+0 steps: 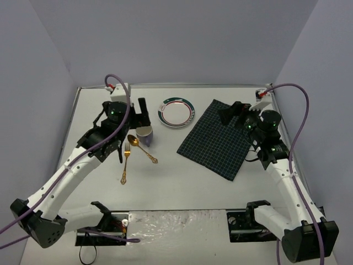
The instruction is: Set the dinner table for one person
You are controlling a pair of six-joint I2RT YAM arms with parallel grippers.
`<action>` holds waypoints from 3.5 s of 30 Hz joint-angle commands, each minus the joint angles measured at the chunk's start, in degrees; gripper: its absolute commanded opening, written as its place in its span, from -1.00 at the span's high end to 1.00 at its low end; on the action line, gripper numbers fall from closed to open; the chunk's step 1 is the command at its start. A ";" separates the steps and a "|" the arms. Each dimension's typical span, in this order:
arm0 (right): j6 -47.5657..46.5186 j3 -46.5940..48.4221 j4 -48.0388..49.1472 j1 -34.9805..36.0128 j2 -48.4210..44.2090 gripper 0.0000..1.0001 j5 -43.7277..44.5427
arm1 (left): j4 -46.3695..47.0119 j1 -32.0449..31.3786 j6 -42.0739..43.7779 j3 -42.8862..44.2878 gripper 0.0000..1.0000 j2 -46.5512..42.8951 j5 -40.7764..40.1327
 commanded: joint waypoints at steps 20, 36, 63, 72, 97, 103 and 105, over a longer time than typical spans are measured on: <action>22.66 19.58 15.86 10.43 48.41 -0.52 6.31 | -5.10 28.51 8.50 -13.11 -0.94 -9.64 6.43; 26.11 32.44 16.78 10.68 66.85 -0.16 4.70 | -6.27 30.09 7.85 -13.07 -0.94 -8.86 5.45; 33.10 28.70 29.95 8.57 60.36 1.00 -5.39 | -6.31 31.15 7.36 -13.29 -0.94 -9.93 6.15; 31.49 4.83 29.62 -5.01 35.98 1.00 -11.70 | -6.27 31.36 7.27 -13.43 -0.94 -10.58 6.47; 28.86 -24.84 31.40 -28.07 20.11 1.00 -20.98 | -5.73 31.50 6.92 -13.91 -0.94 -10.67 7.93; 27.41 -26.10 32.46 -28.16 21.27 1.00 -18.20 | -5.61 31.50 6.83 -14.10 -0.94 -10.88 8.32; 27.05 -26.10 32.91 -28.17 21.78 1.00 -17.75 | -5.60 31.50 6.83 -14.17 -0.94 -10.89 8.32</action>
